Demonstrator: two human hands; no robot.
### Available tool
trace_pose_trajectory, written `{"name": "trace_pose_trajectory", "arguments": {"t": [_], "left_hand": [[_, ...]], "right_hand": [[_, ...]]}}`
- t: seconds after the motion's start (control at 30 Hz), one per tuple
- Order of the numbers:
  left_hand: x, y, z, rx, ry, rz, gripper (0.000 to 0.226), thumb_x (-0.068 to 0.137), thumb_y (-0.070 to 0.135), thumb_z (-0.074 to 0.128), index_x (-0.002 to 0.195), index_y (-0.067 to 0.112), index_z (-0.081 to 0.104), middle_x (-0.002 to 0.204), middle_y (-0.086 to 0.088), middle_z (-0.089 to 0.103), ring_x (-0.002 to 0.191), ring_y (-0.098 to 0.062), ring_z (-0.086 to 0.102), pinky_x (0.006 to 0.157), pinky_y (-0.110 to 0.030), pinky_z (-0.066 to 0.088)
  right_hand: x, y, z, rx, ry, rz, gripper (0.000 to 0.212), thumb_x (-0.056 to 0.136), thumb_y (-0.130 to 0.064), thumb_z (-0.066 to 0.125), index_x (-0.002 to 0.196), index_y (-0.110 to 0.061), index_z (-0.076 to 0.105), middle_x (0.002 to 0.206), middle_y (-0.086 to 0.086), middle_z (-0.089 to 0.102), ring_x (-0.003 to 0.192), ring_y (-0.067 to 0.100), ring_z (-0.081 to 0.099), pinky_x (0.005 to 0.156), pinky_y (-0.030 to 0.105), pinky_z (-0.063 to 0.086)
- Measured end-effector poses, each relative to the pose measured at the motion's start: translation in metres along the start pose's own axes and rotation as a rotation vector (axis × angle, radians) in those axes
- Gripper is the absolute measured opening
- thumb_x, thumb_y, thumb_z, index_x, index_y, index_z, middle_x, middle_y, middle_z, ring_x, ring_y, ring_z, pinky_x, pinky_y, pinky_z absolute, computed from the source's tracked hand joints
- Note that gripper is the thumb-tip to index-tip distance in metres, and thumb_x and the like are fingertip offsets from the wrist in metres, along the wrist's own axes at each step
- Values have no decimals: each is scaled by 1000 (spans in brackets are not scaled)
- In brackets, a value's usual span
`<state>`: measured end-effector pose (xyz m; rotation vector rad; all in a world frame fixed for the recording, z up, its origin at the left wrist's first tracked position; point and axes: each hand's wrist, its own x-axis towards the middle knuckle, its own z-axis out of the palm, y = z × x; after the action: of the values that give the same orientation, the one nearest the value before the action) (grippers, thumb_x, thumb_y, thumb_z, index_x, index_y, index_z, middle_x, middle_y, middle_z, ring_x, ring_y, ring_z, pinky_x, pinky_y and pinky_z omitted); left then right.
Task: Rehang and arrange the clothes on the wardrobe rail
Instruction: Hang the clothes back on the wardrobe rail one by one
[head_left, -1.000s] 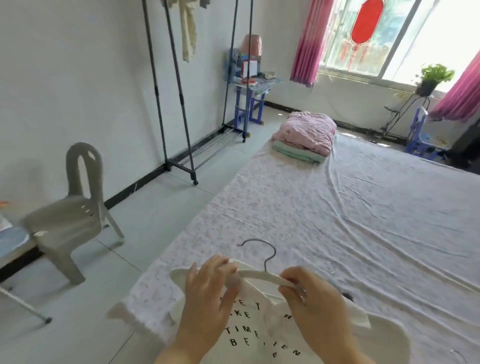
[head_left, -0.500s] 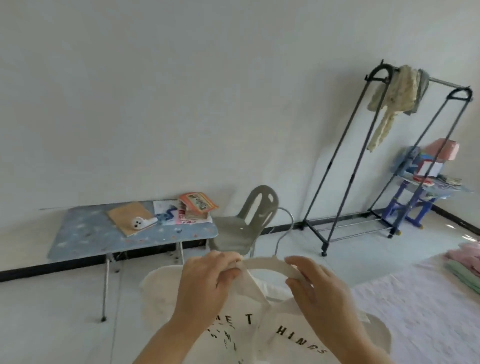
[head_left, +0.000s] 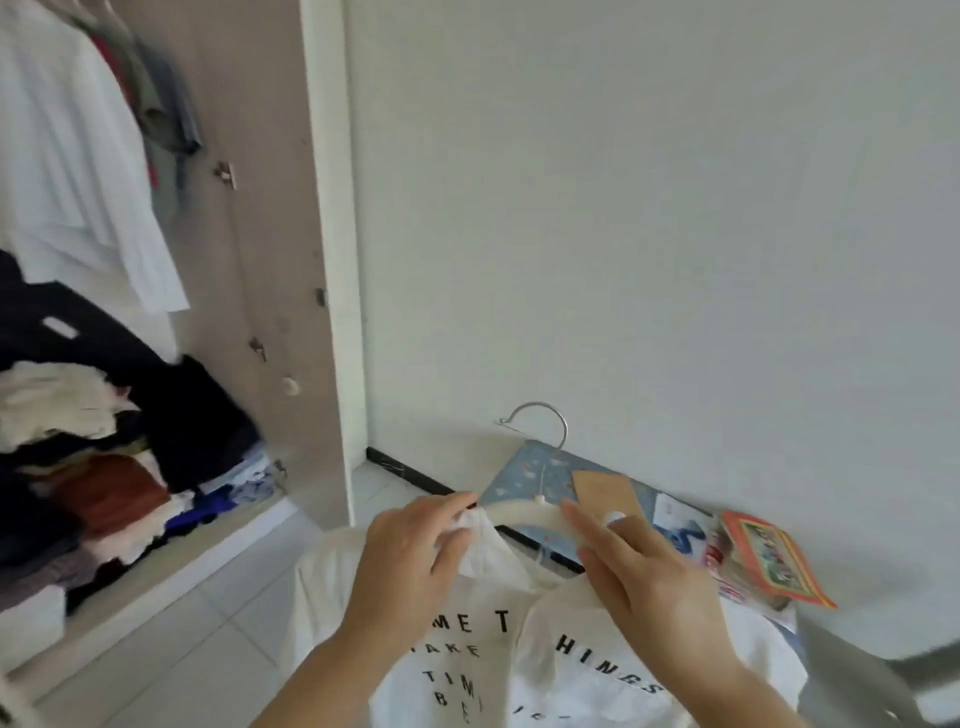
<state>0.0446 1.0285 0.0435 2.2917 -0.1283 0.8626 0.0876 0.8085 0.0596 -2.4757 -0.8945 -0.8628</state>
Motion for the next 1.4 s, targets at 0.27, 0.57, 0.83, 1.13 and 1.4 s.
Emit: {"name": "trace_pose_trajectory", "arguments": {"t": [0.27,0.57,0.83,1.13,1.4], "left_hand": [[28,-107,-71,319,197,-175,32,85,35,41,116,36,52,103,25,54,99,4,44,85,-15,29],[107,-256,-152,468,261,-282,44,86,41,35,122,27,56,110,13,62,104,-1,43,90,-13,27],[179,-360,-215,581,298,-415,54,84,52,25,130,33,46,122,19,51,114,-3,45,94,-15,22],[271,-461,-288,673,450,-515,39,92,24,51,130,30,47,126,18,50,119,-2,43,97,-13,21],[330,-558,-364,734,548,-579,39,93,25,50,131,31,46,125,15,50,116,-6,46,96,-15,26]], "right_hand": [[129,-68,111,159,-16,-249,39,82,-32,41,120,-35,49,70,-8,55,49,8,51,31,18,29],[278,-149,236,262,14,-377,37,81,-35,42,116,-39,52,76,-12,55,58,9,49,38,12,31],[404,-210,341,367,-20,-485,34,83,-37,42,116,-39,50,77,-13,57,49,2,49,40,6,25],[559,-289,443,474,84,-639,33,77,-33,58,110,-39,57,73,-18,50,50,2,40,34,6,6],[662,-370,524,633,31,-696,49,70,-18,79,112,-33,58,75,-12,55,47,5,49,41,4,17]]}}
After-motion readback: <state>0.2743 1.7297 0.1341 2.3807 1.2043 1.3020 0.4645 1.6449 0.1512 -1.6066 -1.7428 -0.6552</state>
